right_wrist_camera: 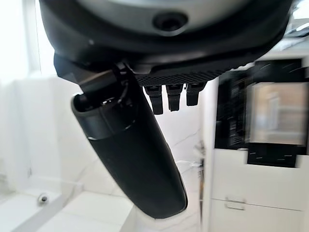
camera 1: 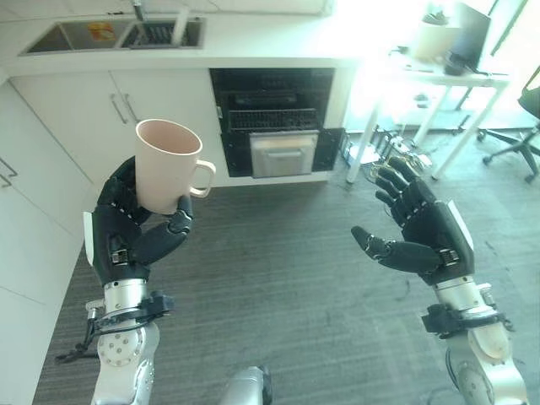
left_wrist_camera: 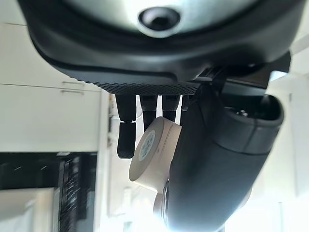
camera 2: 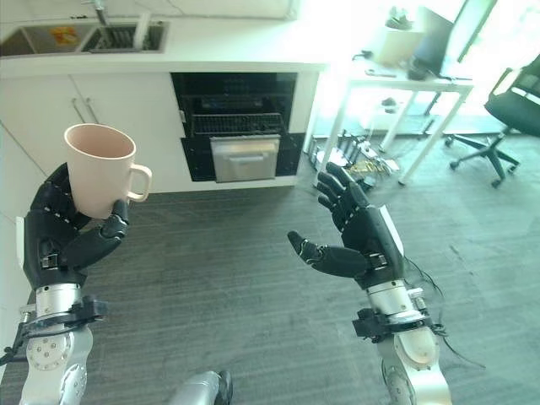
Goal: Place the dishes in the dishwasher.
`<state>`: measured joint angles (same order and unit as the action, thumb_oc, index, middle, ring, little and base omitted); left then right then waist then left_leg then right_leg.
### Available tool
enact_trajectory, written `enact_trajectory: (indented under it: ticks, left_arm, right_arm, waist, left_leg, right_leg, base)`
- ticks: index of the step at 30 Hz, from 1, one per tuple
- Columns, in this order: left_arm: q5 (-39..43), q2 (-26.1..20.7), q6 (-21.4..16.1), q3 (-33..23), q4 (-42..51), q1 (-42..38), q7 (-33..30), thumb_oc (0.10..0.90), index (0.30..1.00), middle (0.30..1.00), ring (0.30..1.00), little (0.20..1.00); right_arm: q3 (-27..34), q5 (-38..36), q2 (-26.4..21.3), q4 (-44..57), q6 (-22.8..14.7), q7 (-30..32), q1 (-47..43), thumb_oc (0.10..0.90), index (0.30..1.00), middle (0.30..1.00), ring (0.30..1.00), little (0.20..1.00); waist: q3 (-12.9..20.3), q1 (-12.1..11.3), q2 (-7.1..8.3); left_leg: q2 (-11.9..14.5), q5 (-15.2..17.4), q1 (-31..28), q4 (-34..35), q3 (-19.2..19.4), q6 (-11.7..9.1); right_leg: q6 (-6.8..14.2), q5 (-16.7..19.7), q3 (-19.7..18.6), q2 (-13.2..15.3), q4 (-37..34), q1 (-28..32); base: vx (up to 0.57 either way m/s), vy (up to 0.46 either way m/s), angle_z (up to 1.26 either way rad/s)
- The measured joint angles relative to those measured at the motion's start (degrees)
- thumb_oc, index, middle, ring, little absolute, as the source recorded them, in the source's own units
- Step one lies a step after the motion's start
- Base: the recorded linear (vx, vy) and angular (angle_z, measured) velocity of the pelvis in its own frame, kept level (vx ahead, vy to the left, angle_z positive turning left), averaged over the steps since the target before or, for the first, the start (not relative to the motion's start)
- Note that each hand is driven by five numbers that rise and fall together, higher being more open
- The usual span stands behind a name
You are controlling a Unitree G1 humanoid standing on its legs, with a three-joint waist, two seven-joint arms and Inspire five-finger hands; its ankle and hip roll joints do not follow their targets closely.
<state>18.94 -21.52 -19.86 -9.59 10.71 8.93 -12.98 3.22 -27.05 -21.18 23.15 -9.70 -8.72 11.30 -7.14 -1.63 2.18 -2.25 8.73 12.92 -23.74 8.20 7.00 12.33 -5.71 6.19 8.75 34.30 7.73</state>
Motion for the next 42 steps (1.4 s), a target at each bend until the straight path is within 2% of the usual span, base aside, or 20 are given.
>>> enact_trajectory:
  ticks: [1,2,5,6,7,8,9,11,13,14,17,18,20,23,26,28,32,34,37,42]
  left_arm:
    - [-1.03,-0.11,0.04,0.1,-0.87,-0.92,-0.24,0.4,0.3,0.3,0.3,0.3]
    - [-1.33,-0.09,0.41,0.42,-2.09,-1.07,-0.2,0.4,0.3,0.3,0.3,0.3]
    - [-2.34,-0.02,2.9,1.13,-2.55,0.87,0.39,0.4,0.3,0.3,0.3,0.3]
    - [-2.37,-0.19,2.91,1.61,-3.0,0.96,1.51,0.4,0.3,0.3,0.3,0.3]
    - [-2.5,-3.12,2.69,2.34,-2.38,0.82,2.84,0.4,0.3,0.3,0.3,0.3]
    - [-3.53,-7.91,1.49,2.63,0.93,0.11,3.96,0.4,0.3,0.3,0.3,0.3]
    - [-3.43,-4.87,1.48,0.25,0.58,3.0,2.88,0.4,0.3,0.3,0.3,0.3]
    - [-3.38,1.36,2.56,-0.53,-2.66,3.23,0.62,0.4,0.3,0.3,0.3,0.3]
    - [-3.4,1.0,3.68,-0.83,-3.38,5.05,0.44,0.4,0.3,0.3,0.3,0.3]
    - [-3.42,1.06,4.07,-0.54,-3.02,5.28,-0.04,0.4,0.3,0.3,0.3,0.3]
    - [-3.66,-2.59,4.55,2.93,4.81,0.92,0.77,0.4,0.3,0.3,0.3,0.3]
    - [-3.64,-2.09,4.46,4.28,5.9,-1.2,0.78,0.4,0.3,0.3,0.3,0.3]
    - [-3.68,-2.04,4.12,4.26,6.2,-0.77,0.77,0.4,0.3,0.3,0.3,0.3]
    - [-3.7,-1.95,3.23,3.99,5.69,0.13,-0.32,0.4,0.3,0.3,0.3,0.3]
    - [-4.11,-1.49,3.12,4.44,2.98,1.58,-0.01,0.4,0.3,0.3,0.3,0.3]
    - [-4.68,-2.08,1.11,4.86,1.59,0.55,0.54,0.4,0.3,0.3,0.3,0.3]
    - [-6.29,-2.07,0.85,7.5,1.83,1.25,1.66,0.4,0.3,0.3,0.3,0.3]
    - [-6.34,-2.09,0.83,7.82,1.8,0.18,2.1,0.4,0.3,0.3,0.3,0.3]
    - [-6.46,-1.86,0.59,8.12,1.62,-2.77,2.03,0.4,0.3,0.3,0.3,0.3]
    - [-7.25,-1.82,0.53,8.33,2.51,-1.8,1.92,0.4,0.3,0.3,0.3,0.3]
  right_arm:
    - [0.54,0.07,4.45,1.04,0.05,0.52,2.14,0.8,0.9,0.9,0.9,0.9]
    - [-0.25,0.06,5.81,0.56,0.37,0.74,2.37,0.8,0.9,0.9,0.9,0.9]
    - [-3.17,0.14,-1.01,-0.55,0.44,0.74,3.56,0.8,0.9,0.9,0.9,0.9]
    - [-3.39,0.07,-1.5,-2.65,0.15,0.7,3.84,0.8,0.9,0.9,0.9,0.9]
    - [-2.03,-0.03,0.14,-5.35,-1.03,0.46,3.83,0.8,0.9,0.9,0.9,0.9]
    - [2.63,-0.16,1.46,-9.62,-2.53,0.73,1.84,0.8,0.9,0.9,0.9,0.9]
    - [2.11,-0.2,2.07,-11.61,-1.12,1.2,-0.99,0.8,0.9,0.9,0.9,0.9]
    - [1.94,-0.2,0.73,-8.63,-1.31,-0.13,0.06,0.8,0.9,0.9,0.9,0.9]
    - [-0.42,-0.23,-0.66,-7.48,-1.17,-0.79,-0.49,0.8,0.9,0.9,0.9,0.9]
    - [-1.27,-0.24,-2.58,-7.66,-0.56,-0.73,-2.41,0.8,0.9,0.9,0.9,0.9]
    - [1.6,-1.79,-3.92,-7.45,-0.28,1.98,-5.59,0.8,0.9,0.9,0.9,0.9]
    - [2.08,-2.5,-5.91,-6.81,-0.46,2.21,-7.05,0.8,0.9,0.9,0.9,0.9]
    - [0.65,-2.48,-6.02,-3.08,-0.68,2.2,-3.84,0.8,0.9,0.9,0.9,0.9]
    - [-1.18,-2.46,-5.9,-2.18,-1.0,1.65,-1.98,0.8,0.9,0.9,0.9,0.9]
    - [-1.82,-2.5,-6.23,-4.65,-1.21,1.74,-0.82,0.8,0.9,0.9,0.9,0.9]
    - [-1.23,-2.88,-5.74,-5.53,-1.99,3.07,0.87,0.8,0.9,0.9,0.9,0.9]
    - [-0.79,-2.87,-2.37,-5.68,-1.28,4.8,-0.36,0.8,0.9,0.9,0.9,0.9]
    - [-0.69,-2.77,-2.88,-5.42,-1.28,5.17,-0.11,0.8,0.9,0.9,0.9,0.9]
    - [0.08,-2.7,-3.67,-4.18,-1.36,5.43,0.98,0.8,0.9,0.9,0.9,0.9]
    - [2.1,-2.71,-3.82,-3.25,-0.57,5.02,4.28,0.8,0.9,0.9,0.9,0.9]
  waist:
    - [-0.2,1.71,0.34]
    - [-0.32,1.61,-0.04]
    - [-2.48,1.61,-5.73]
    - [-3.0,1.28,-4.16]
    - [-3.82,2.05,3.07]
    - [-3.57,2.31,5.35]
    - [-4.01,0.1,6.58]
    - [-6.27,1.02,0.69]
    - [-6.32,0.32,-0.72]
    - [-6.27,-0.76,-1.19]
    - [-6.22,0.01,1.73]
    - [-6.1,2.12,-0.08]
    - [-3.05,2.53,-0.18]
    - [-2.13,2.66,1.14]
    - [-2.59,3.29,1.29]
    - [-1.98,3.52,2.54]
    - [-2.42,4.76,-0.44]
    - [-2.67,6.67,-3.77]
    - [-3.01,7.6,-3.31]
    - [-2.87,6.85,-3.88]
  left_leg:
    - [-1.43,3.2,-1.43,-1.64,-0.28,1.57]
    - [-1.63,3.47,-2.57,-1.26,-0.25,1.5]
    - [-0.79,1.71,-13.03,12.59,2.24,-5.41]
    - [-3.34,0.17,-13.38,9.37,0.51,-12.46]
    - [-6.3,1.94,-7.37,-5.16,-3.67,-8.79]
    - [-1.82,12.29,-6.4,-5.49,-7.61,-2.76]
    - [-2.33,14.74,-9.12,-6.64,-3.83,-3.6]
    - [-0.35,15.37,-15.76,-1.4,-5.0,-4.67]
    - [0.9,13.29,-18.67,-5.48,-0.9,-11.96]
    - [1.2,9.58,-17.23,-12.35,-1.62,-16.91]
    - [7.88,13.77,-12.05,-4.07,-3.98,-15.16]
    - [10.75,1.27,-12.84,9.4,-4.13,-13.06]
    - [10.01,1.72,-15.61,9.07,-0.97,-13.26]
    - [9.18,-0.39,-17.16,6.84,-0.76,-16.34]
    - [8.81,-7.79,-15.52,-3.91,-0.22,-13.17]
    - [8.58,-2.55,-9.51,-14.27,0.11,-11.64]
    - [-2.21,2.85,-7.45,7.74,3.76,-6.04]
    - [0.71,-3.54,-8.18,10.45,5.08,-0.32]
    - [-1.08,-1.42,-8.64,9.87,3.45,0.05]
    - [-0.92,-1.31,-8.6,10.37,2.62,-1.26]
  right_leg:
    - [1.48,7.07,-4.48,2.12,25.83,-13.81]
    - [-0.85,8.14,-4.24,1.96,33.81,-21.0]
    - [-11.81,0.25,8.58,-0.43,9.89,-37.23]
    - [-14.37,0.96,10.33,-2.44,-2.46,-36.02]
    - [-16.55,5.26,9.7,0.63,-18.77,-33.35]
    - [-14.31,9.78,8.19,3.94,-22.15,-34.48]
    - [-15.26,10.8,4.58,3.96,-19.8,-35.06]
    - [-16.13,13.23,3.71,0.93,-14.23,-34.86]
    - [-28.28,14.77,10.98,-2.62,-16.59,-28.85]
    - [-24.67,12.9,9.1,-3.25,-17.95,-26.6]
    - [-22.16,9.81,5.91,-4.25,-21.44,-20.29]
    - [-19.09,5.8,6.67,-4.75,-15.55,-21.25]
    - [-14.26,-0.85,7.03,-5.15,-10.38,-21.34]
    - [-18.17,-2.4,5.13,-6.19,-11.57,-18.28]
    - [-18.58,-2.44,4.56,-4.55,2.36,-22.42]
    - [-20.02,-4.99,2.88,-5.04,-10.07,-18.0]
    - [-19.32,-4.68,3.63,-7.63,-14.61,-13.72]
    - [-16.22,-6.3,6.08,-10.74,-9.42,-12.92]
    - [-11.51,-7.98,5.11,-5.31,-7.15,-17.36]
    - [-14.2,-6.4,6.18,-6.06,-10.42,-15.72]
  base:
    - [0.16,0.105,0.62]
    - [0.17,0.027,0.43]
    - [0.28,-0.216,-0.08]
    - [0.24,-0.289,0.77]
    - [0.24,-0.305,1.64]
    - [0.3,-0.345,1.23]
    - [0.31,-0.35,0.87]
    - [0.3,-0.432,0.2]
    - [0.31,-0.5,-0.62]
    - [0.23,-0.363,-1.08]
    - [0.25,-0.438,-0.57]
    - [0.22,-0.445,-0.67]
    - [0.21,-0.426,-0.46]
    - [0.14,-0.311,-0.36]
    - [0.08,-0.176,-0.17]
    - [0.11,0.028,-0.02]
    - [0.07,0.067,-0.05]
    - [0.07,0.056,0.23]
    - [0.07,0.096,0.34]
    - [0.1,0.191,0.05]
